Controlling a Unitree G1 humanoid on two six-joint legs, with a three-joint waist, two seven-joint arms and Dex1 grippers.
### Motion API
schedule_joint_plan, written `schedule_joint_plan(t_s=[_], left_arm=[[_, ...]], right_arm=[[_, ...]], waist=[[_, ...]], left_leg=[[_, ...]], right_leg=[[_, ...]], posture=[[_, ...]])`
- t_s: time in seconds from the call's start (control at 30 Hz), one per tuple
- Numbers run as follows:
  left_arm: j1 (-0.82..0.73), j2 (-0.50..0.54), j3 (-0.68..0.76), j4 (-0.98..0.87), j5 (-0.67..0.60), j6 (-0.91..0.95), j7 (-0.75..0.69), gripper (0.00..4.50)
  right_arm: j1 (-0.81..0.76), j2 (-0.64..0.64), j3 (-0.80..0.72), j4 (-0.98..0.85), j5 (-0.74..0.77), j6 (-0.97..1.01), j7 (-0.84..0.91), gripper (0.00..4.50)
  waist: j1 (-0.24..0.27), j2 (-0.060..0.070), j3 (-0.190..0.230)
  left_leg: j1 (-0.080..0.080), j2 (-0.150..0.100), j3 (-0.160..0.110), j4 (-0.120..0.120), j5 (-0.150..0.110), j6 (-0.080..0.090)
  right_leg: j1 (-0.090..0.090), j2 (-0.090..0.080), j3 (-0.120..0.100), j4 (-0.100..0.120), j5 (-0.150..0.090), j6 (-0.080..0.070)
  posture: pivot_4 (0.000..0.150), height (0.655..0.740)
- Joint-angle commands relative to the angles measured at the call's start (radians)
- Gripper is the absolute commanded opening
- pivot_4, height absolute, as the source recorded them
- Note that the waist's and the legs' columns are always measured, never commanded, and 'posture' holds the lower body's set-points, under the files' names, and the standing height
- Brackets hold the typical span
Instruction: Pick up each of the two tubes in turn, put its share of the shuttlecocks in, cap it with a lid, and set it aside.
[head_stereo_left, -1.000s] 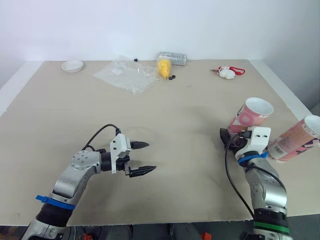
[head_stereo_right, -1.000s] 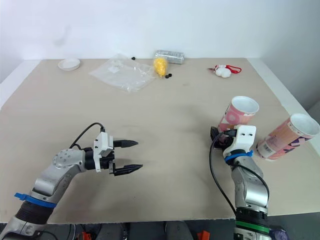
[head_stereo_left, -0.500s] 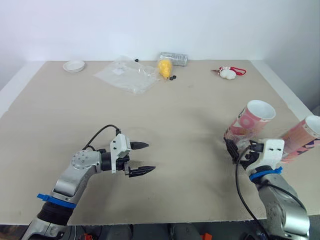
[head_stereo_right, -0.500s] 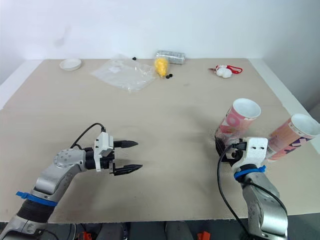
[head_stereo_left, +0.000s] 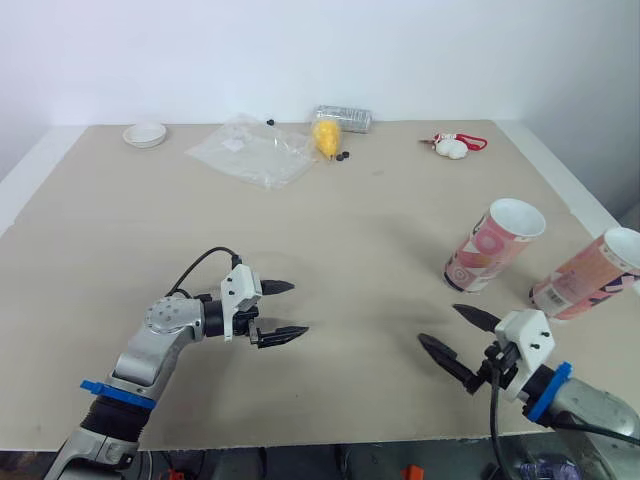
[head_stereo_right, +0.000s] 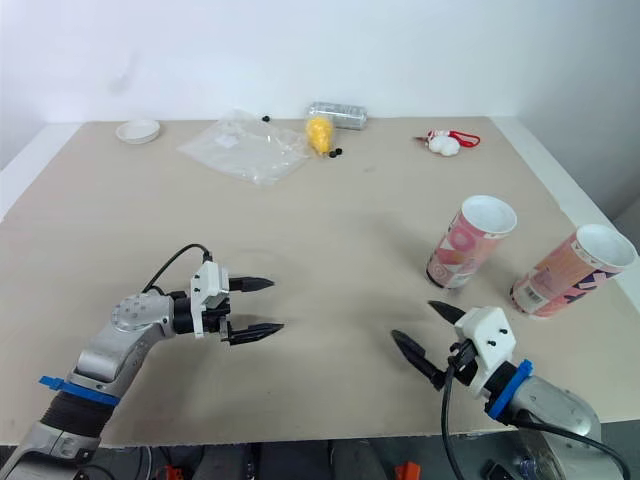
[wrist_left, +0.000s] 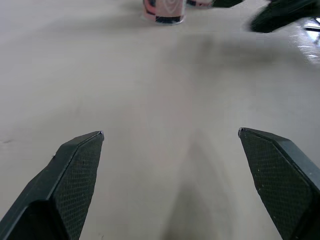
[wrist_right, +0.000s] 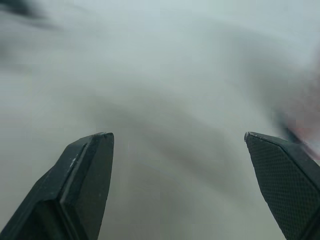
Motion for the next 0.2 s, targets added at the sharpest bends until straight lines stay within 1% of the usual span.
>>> schedule_joint_plan(t_s=[0.03,0.13,0.2], left_arm=[[0.025,0.005,0.04,-0.047,-0.004,0.0,0.044,4.5],[0.06,0.03,0.08,-0.079,-0.019,0.008,0.067,4.5],[0.075,0.057,0.119,-0.087,-0.023,0.005,0.079,4.5]], right_arm=[[-0.156,-0.003,0.082,0.113,-0.011,-0.091,0.098,4.48],[-0.308,0.013,0.141,0.243,-0.015,-0.113,0.145,4.48],[-0.362,0.007,0.164,0.316,-0.021,-0.132,0.187,4.48]], waist=[[-0.002,-0.002,0.001],[-0.002,-0.004,0.002],[0.001,-0.004,0.002]], left_leg=[[0.0,0.0,0.0,0.001,0.0,0.0],[0.0,0.0,0.0,0.001,0.002,0.002],[-0.001,0.0,0.0,0.0,0.002,0.002]], right_leg=[[0.0,0.0,0.0,0.0,0.001,0.0],[0.0,0.0,0.0,0.0,0.003,-0.001],[-0.001,0.0,0.0,0.0,0.003,-0.001]], posture=[[0.15,0.74],[0.15,0.74],[0.15,0.74]])
